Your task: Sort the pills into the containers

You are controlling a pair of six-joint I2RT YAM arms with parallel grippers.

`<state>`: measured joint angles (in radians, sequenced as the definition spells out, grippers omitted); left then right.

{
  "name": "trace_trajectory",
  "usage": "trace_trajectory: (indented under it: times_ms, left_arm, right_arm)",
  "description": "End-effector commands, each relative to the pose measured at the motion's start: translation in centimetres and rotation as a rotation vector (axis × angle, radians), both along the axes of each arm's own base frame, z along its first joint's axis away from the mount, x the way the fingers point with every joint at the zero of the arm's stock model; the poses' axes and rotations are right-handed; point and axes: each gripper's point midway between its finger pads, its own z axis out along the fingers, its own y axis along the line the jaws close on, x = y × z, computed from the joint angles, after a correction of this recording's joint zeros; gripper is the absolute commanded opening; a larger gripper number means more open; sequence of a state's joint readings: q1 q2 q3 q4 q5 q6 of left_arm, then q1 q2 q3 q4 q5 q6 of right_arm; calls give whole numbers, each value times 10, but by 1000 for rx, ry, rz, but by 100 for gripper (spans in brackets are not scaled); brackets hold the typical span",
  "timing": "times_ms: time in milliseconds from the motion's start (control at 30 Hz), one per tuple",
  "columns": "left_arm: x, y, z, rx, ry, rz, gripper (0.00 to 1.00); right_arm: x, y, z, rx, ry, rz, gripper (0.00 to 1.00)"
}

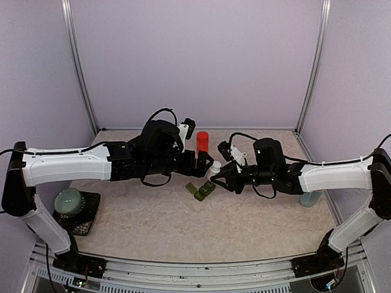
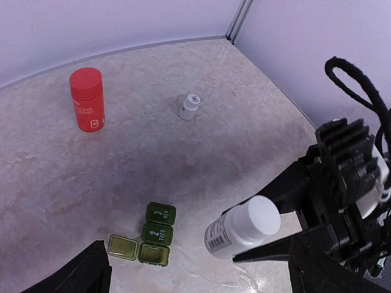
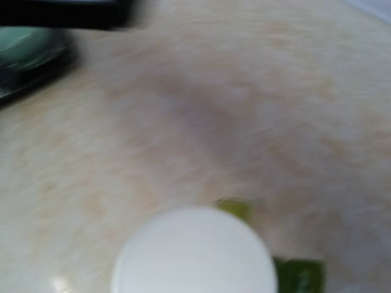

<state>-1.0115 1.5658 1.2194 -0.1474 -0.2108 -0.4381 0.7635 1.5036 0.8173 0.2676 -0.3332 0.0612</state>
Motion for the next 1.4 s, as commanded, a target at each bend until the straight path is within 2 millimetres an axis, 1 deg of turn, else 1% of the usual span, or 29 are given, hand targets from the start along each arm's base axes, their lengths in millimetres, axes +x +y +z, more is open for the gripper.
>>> trace_trajectory:
  times_ms: [0, 33, 133, 200, 400, 533, 633, 700, 767, 867, 933, 1033, 1200, 1367]
  left_arm:
    - [-12, -30, -4, 48, -3, -115, 99]
    - [-13, -35, -3, 52, 0, -123, 99]
    - [-18, -48, -9, 75, 9, -139, 99]
    - [-21, -54, -11, 89, 0, -165, 99]
    - [-28, -65, -9, 55, 9, -205, 97]
    - [-30, -70, -14, 59, 28, -225, 92]
    - [-29, -71, -20, 74, 41, -223, 83]
    - [-27, -71, -22, 79, 39, -215, 73]
    - [-26, -71, -21, 78, 36, -210, 61]
    - [-25, -72, -20, 74, 37, -212, 49]
    - [-25, -72, -21, 62, 54, -203, 47]
    - [-24, -72, -21, 51, 67, -200, 41]
    - [-21, -71, -22, 0, 103, -203, 27]
    - [-19, -68, -17, -72, 124, -211, 20]
  right_arm:
    - [-36, -4, 7, -1, 41, 69, 32]
    - [-40, -4, 11, 5, 38, 72, 32]
    - [-50, -6, 22, 11, 26, 79, 32]
    - [-53, -7, 25, 10, 20, 79, 32]
    - [-58, -8, 26, 9, 21, 87, 32]
    - [-57, -8, 28, 12, 15, 80, 33]
    - [-58, -9, 30, 12, 11, 81, 33]
    - [-58, -9, 30, 13, 11, 82, 33]
    - [-59, -8, 31, 13, 11, 86, 33]
    - [-59, -10, 33, 15, 8, 82, 33]
    - [-58, -10, 34, 17, 2, 78, 33]
    - [-58, -11, 35, 16, -3, 73, 33]
    - [-58, -12, 36, 14, -7, 70, 34]
    - [-61, -15, 37, 23, -18, 70, 42]
